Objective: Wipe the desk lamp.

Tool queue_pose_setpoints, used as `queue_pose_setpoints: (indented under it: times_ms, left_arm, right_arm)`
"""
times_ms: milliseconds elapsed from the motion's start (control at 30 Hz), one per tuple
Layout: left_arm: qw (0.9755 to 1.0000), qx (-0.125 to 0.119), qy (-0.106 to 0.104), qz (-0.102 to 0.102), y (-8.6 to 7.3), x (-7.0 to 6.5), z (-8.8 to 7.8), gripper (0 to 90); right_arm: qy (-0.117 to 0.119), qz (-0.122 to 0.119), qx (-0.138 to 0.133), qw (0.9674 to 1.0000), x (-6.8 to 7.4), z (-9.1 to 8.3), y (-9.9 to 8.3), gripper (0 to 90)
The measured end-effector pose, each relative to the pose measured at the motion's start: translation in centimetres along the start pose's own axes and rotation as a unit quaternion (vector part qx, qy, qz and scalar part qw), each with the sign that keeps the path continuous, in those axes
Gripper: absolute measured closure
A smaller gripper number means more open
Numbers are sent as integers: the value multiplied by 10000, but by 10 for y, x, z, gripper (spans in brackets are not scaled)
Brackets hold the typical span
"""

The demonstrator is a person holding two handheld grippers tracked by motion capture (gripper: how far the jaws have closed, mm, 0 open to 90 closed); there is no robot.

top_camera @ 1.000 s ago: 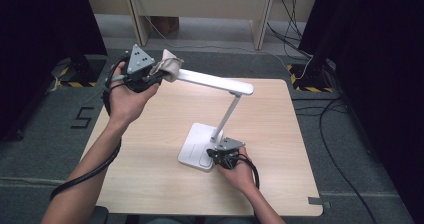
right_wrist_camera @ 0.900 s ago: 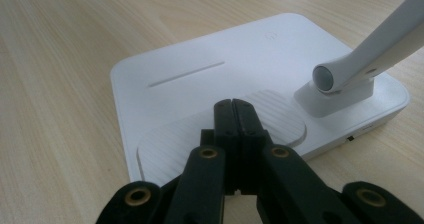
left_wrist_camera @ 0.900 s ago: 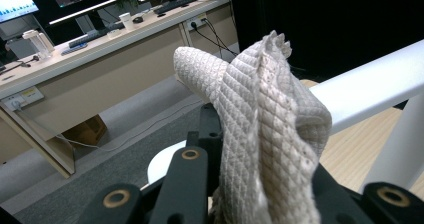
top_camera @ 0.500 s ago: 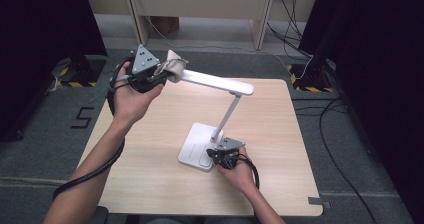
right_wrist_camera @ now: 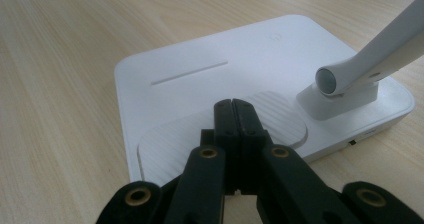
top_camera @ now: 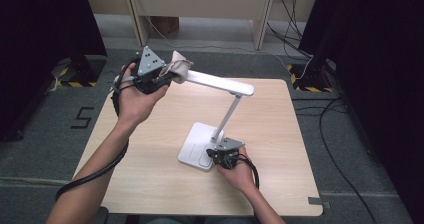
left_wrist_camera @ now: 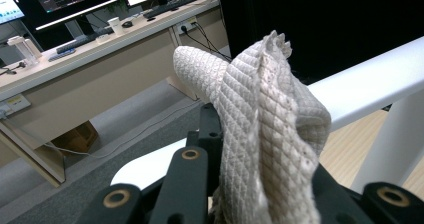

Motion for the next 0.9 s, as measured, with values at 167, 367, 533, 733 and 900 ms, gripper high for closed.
queue_pose_setpoints:
  times_ms: [167, 367, 533, 733, 900]
  left_arm:
    - [10000, 1, -1, 10, 1, -1, 1, 805]
    - [10000, 16, 40, 51, 1, -2, 1, 805]
    - [10000, 12, 26, 77, 2, -4, 2, 805]
    - [9999, 5, -1, 110, 4, -7, 3, 805]
    - [9999, -30, -45, 135, 5, -11, 5, 805]
  right_arm:
    - [13, 3, 6, 10000, 0, 0, 0, 900]
    - [14, 6, 6, 10000, 0, 0, 0, 900]
    - [15, 4, -3, 10000, 0, 0, 0, 900]
    - [21, 9, -5, 10000, 0, 0, 0, 900]
    - [24, 10, -5, 10000, 0, 0, 0, 900]
Point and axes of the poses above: each handheld gripper's, and its own axes: z roughly forward along the jaws, y roughly out of its top, x roughly to its left, the point moved 2 cm from there along z, roughly forward along the jaws, and after that the axes turned 14 degrees about x, right-handed, at the moved point
